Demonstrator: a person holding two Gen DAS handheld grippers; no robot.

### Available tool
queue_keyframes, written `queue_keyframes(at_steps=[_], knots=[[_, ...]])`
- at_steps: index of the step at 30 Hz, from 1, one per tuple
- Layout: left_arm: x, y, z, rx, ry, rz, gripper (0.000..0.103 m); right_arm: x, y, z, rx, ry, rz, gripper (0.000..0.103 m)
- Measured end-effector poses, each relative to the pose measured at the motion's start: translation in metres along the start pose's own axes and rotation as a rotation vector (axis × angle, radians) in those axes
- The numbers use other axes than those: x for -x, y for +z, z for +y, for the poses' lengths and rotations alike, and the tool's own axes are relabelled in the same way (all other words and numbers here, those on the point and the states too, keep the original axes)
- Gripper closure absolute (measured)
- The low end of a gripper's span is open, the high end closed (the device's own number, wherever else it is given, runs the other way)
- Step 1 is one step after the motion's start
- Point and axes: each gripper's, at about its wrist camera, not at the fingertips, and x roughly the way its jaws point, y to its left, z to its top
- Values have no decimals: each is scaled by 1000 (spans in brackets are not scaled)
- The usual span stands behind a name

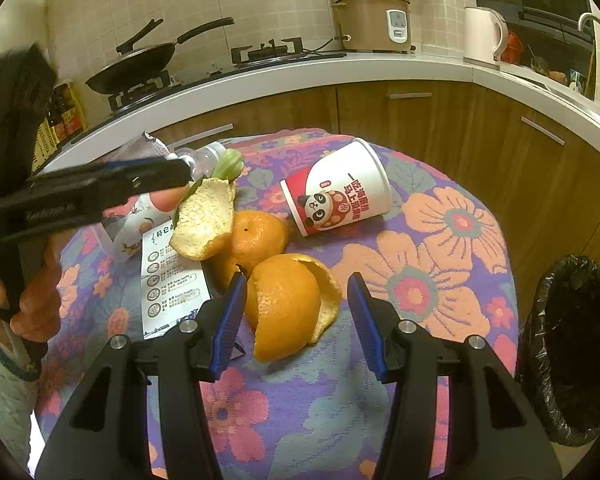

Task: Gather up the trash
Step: 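Grasp the bread crust with the left tool while the right tool grasps the orange peel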

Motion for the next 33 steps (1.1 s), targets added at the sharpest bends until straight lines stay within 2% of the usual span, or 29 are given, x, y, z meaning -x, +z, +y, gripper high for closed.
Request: queue_keyframes(at_steps=[5, 8, 10, 11, 12, 13, 14, 17, 21, 24, 33], knots=[[-44, 2, 0, -46, 18, 138, 56, -1, 0, -1, 4, 15, 9, 54], [-43, -8, 6, -25, -1, 144, 57, -3, -1, 0, 9, 25, 20, 54], [-39, -13, 8, -9, -8, 139, 63, -5, 0, 1, 10, 24, 24, 54], [-37, -14, 8, -10, -4, 136, 67, -6, 0, 1, 10, 24, 24, 54], [-35, -15, 7, -10, 1, 129, 75, -6, 1, 1, 10, 23, 26, 54], [-33, -15, 8, -5, 4, 123, 85, -7, 1, 2, 10, 21, 27, 54], [-32, -14, 9, 2, 6, 120, 101, -7, 1, 2, 10, 16, 30, 54], [-21, -13, 15, 45, -28, 88, 102, -11, 0, 1, 5, 14, 49, 53], [-12, -11, 11, 60, -31, 56, 102, -18, 2, 5, 17, -22, 71, 50], [-6, -10, 8, 66, -41, 39, 102, -18, 2, 5, 5, 11, 73, 76], [19, 0, -10, 55, -85, -37, 102, 26, 4, 2, -13, 20, -44, 85]])
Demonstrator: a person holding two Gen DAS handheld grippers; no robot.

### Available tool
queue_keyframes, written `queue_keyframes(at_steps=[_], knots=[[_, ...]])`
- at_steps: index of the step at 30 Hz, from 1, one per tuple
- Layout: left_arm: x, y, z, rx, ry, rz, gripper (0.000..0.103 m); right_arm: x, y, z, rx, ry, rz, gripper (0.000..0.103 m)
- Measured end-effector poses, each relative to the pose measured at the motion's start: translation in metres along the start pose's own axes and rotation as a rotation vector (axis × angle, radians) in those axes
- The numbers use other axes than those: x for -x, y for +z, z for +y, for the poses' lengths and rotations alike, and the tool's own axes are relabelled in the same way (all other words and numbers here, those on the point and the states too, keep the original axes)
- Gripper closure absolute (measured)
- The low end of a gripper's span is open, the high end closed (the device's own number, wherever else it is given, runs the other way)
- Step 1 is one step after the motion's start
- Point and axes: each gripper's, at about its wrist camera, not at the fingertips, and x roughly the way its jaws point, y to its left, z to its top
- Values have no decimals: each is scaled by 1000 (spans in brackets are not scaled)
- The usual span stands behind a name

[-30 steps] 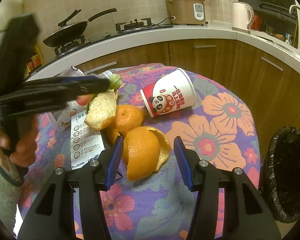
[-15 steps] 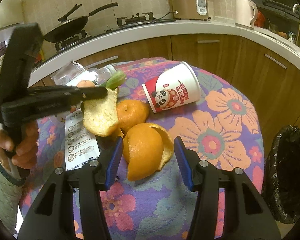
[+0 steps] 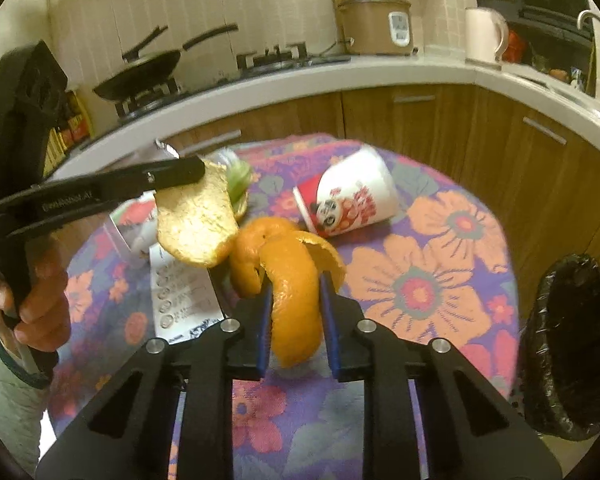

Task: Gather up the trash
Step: 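Grasp the bread crust with the left tool while the right tool grasps the orange peel, then carry the crust and peel to the bin and open both tools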

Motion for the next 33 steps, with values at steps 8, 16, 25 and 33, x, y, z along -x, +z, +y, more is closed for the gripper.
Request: queue_keyframes(at_steps=[8, 16, 25, 33], knots=[[-1, 14, -49, -62, -66, -43, 102, 55, 2, -39, -73, -49, -107, 85], [-27, 28, -110, -123, -150, -43, 102, 103, -10, -113, -195, -158, -185, 85], [-96, 33, -199, -207, -241, 28, 102, 128, -44, -208, -366, -297, -199, 85], [-163, 23, -266, -262, -273, 124, 102, 126, -78, -273, -505, -394, -144, 85]])
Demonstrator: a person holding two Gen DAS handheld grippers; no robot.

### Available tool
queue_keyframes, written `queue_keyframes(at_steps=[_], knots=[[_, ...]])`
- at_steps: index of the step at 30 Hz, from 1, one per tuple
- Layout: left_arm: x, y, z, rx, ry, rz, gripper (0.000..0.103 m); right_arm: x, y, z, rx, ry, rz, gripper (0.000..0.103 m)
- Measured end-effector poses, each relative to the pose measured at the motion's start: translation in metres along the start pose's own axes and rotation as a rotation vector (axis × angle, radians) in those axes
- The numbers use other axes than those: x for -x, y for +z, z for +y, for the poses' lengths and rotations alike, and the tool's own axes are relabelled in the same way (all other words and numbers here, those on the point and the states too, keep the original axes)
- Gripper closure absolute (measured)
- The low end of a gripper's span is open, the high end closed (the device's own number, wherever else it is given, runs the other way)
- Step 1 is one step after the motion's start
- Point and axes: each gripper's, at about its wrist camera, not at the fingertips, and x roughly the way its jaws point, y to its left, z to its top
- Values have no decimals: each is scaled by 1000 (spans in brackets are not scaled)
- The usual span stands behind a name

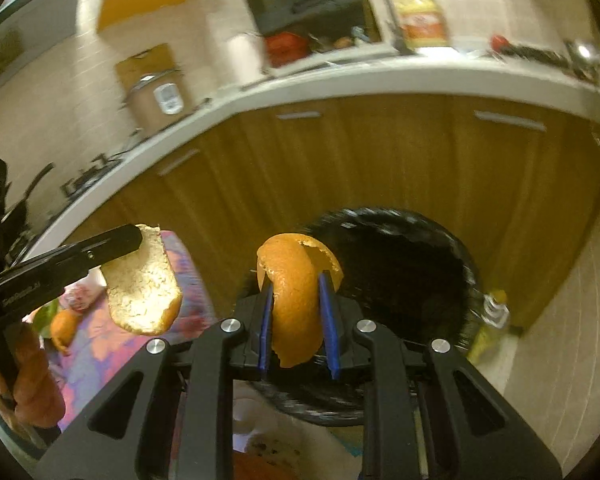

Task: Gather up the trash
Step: 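Carry the crust and peel to the bin and open both tools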

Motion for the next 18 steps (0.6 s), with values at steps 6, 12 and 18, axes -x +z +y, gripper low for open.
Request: queue_keyframes(at_steps=[6, 12, 18], knots=[[-38, -2, -17, -11, -4, 60, 101, -18, -7, -30, -46, -48, 66, 84], [-55, -7, -21, 5, 16, 86, 81, -25, -8, -46, -85, -49, 102, 79], [-44, -7, -16, 32, 11, 69, 61, -23, -9, -49, -101, -41, 103, 68]])
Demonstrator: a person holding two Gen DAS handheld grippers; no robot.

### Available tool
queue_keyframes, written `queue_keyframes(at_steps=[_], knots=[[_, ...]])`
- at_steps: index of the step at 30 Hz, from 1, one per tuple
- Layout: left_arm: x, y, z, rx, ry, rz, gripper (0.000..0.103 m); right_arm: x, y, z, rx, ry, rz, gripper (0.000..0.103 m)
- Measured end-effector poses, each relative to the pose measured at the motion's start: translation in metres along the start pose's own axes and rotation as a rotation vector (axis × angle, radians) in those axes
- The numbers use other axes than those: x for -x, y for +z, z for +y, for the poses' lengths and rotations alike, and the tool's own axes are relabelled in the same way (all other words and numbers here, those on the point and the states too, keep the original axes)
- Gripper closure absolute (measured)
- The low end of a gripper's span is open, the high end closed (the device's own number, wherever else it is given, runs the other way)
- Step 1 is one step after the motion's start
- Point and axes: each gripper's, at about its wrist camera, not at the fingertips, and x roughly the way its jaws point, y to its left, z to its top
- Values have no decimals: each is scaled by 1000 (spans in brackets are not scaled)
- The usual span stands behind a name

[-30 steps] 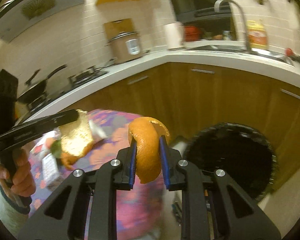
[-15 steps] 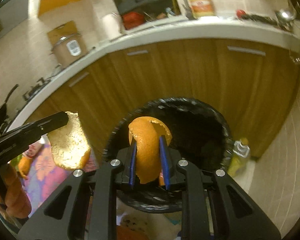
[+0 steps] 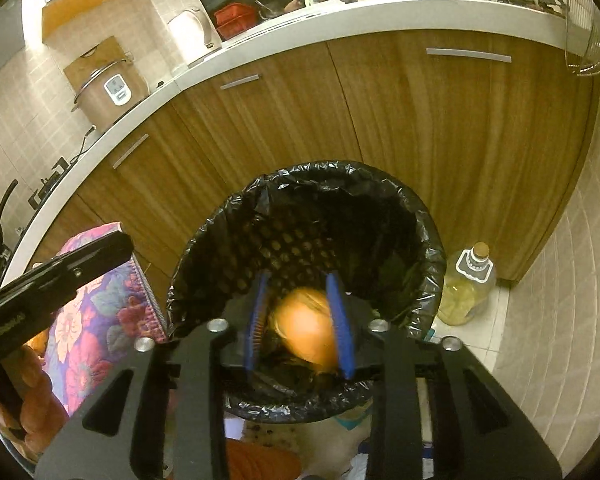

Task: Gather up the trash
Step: 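Carry the crust and peel to the bin and open both tools, then move both tools back over the table toward the plastic bag and peel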

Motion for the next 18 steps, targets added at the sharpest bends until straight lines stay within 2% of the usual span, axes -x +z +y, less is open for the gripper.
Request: queue_keyframes(at_steps=[1, 9, 18], knots=[[5, 0, 1, 1, 0, -7, 61, 2, 0, 2, 3, 0, -4, 64], [50, -7, 9, 12, -8, -66, 60, 20, 3, 36, 64, 43, -39, 64], [122, -22, 38, 62, 30, -171, 59, 50, 0, 110, 193, 128, -90, 64]])
